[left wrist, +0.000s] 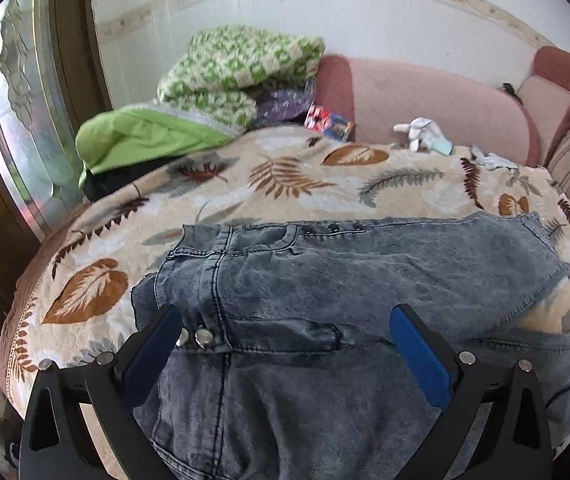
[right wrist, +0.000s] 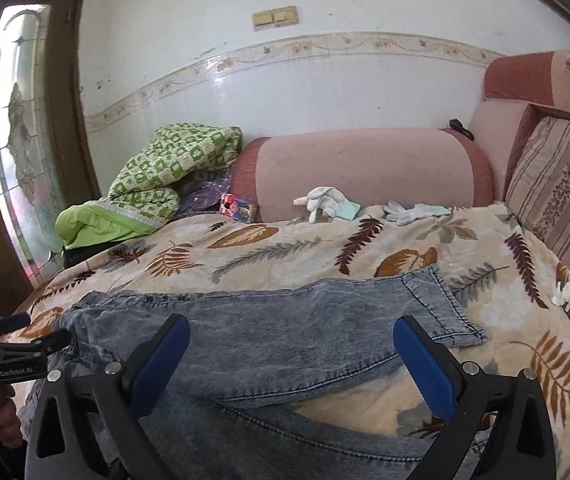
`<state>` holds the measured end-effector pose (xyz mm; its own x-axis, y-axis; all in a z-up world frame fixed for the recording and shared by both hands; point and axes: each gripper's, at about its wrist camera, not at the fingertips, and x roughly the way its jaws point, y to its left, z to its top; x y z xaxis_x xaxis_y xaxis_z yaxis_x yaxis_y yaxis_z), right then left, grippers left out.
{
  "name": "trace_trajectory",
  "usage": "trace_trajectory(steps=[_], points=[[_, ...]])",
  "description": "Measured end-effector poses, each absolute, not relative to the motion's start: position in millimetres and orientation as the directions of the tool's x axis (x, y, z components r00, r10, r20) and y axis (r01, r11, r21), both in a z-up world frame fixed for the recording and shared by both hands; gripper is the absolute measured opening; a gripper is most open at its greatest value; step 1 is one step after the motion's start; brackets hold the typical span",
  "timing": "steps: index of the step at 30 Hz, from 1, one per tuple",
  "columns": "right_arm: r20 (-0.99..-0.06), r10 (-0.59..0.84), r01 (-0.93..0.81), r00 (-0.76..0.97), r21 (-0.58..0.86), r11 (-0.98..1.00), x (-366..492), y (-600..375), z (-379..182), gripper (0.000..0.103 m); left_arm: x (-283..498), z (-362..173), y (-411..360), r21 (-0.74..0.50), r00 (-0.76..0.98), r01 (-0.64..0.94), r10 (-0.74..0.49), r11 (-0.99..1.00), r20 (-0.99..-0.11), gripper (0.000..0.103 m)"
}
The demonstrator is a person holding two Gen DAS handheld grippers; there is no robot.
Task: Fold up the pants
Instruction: 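Lower both grippers onto the jeans and close on the denim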
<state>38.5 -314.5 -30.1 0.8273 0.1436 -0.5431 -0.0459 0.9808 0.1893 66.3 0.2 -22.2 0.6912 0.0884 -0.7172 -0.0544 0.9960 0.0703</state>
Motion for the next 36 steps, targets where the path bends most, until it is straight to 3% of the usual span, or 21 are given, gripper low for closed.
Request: trace_trajectory(steps=[6,11,17,25,27,34,36], points=[[-0.687,0.142,0.075,0.713,0.276,0.958,121.4,-379.5,-34.4,0.103,136.6,-14.8,30.2,0.058,0.6,-0.163,0.146,0.985,-0.786,0.103],[-0.742,0.158,0.233,0.651,0.393,0.889,174.0,-438.4,-67.2,0.103,189.6,-40.3,64.1,0.018,0.498,-0.255,0.148,0.967,-0.855,0.103],[-0.777,0.138,0.339,0.614,0.417,0.843,203.2,-482.9,-106.1,0.102,222.6,-85.4,89.1,-0.015,0.401,-0.305,0.114,0.952,-0.909,0.103],[-0.796,0.125,0.359,0.593,0.4,0.843,242.0,-499.9,-130.3,0.1,239.7,-93.1,119.2,-0.045,0.399,-0.342,0.101,0.939,-0.912,0.1],[-0.806,0.123,0.354,0.579,0.384,0.853,251.6,-497.0,-137.2,0.096,240.6,-95.0,130.0,-0.063,0.392,-0.361,0.09,0.93,-0.916,0.096],[-0.84,0.08,0.34,0.537,0.302,0.891,272.6,-486.3,-159.7,0.084,238.9,-94.7,153.9,-0.069,0.397,-0.409,0.11,0.91,-0.911,0.096],[-0.862,0.094,0.332,0.497,0.29,0.898,276.5,-482.6,-173.8,0.068,240.7,-98.5,154.8,-0.077,0.393,-0.401,0.095,0.913,-0.915,0.093]])
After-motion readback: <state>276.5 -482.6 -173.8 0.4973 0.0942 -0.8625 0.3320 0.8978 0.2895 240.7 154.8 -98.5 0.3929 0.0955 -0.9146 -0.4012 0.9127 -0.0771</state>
